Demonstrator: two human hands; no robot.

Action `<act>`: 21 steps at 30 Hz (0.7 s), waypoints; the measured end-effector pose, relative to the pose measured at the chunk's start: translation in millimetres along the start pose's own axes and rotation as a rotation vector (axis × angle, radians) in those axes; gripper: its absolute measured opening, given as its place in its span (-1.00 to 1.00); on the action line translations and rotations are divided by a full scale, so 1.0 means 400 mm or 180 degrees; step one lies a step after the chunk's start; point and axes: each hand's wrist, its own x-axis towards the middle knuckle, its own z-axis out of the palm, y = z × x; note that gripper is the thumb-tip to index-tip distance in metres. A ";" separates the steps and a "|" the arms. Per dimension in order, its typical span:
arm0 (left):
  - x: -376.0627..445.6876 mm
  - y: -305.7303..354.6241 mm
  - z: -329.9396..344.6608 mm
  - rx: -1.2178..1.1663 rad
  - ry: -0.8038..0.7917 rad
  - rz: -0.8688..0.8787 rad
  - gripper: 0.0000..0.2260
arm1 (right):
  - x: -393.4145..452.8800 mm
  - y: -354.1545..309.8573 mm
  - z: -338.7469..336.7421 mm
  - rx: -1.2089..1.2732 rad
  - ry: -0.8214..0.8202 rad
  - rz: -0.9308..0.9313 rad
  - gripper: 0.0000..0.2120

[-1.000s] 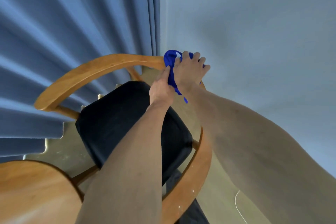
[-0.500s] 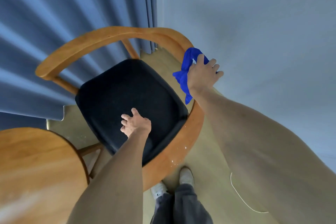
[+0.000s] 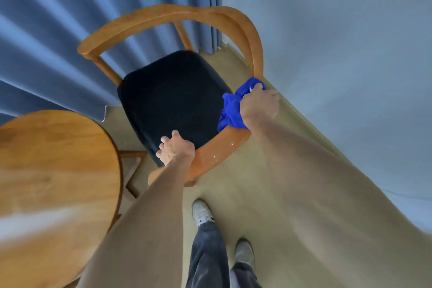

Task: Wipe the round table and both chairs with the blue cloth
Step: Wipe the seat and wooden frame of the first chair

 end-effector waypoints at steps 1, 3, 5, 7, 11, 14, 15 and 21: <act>-0.022 -0.017 0.005 0.0009 0.0047 -0.0026 -0.70 | -0.013 0.007 -0.002 -0.0031 -0.0026 -0.0095 -0.75; -0.058 -0.048 0.015 0.0034 0.0157 -0.0133 -0.68 | -0.041 0.020 -0.006 -0.0026 -0.0048 -0.0226 -0.74; -0.088 -0.076 0.023 0.0131 0.0241 -0.0326 -0.62 | -0.077 0.024 -0.003 0.0311 -0.0114 -0.0268 -0.73; -0.110 -0.096 0.019 0.0196 0.0340 -0.0553 -0.55 | -0.112 0.023 0.004 0.0844 -0.0145 -0.0258 -0.72; -0.126 -0.142 0.001 -0.0396 0.0325 -0.0999 -0.56 | -0.168 0.016 0.032 0.0975 -0.0139 -0.0230 -0.71; -0.128 -0.178 0.004 -0.1220 0.0252 -0.1017 -0.54 | -0.223 0.005 0.052 0.0941 -0.0109 -0.0190 -0.69; -0.133 -0.188 0.005 -0.1498 0.0291 -0.0991 -0.55 | -0.243 -0.001 0.056 0.0811 -0.0097 -0.0242 -0.69; -0.132 -0.225 -0.019 -0.3374 0.0145 -0.1531 -0.63 | -0.343 -0.043 0.060 0.1291 -0.0182 0.0000 -0.62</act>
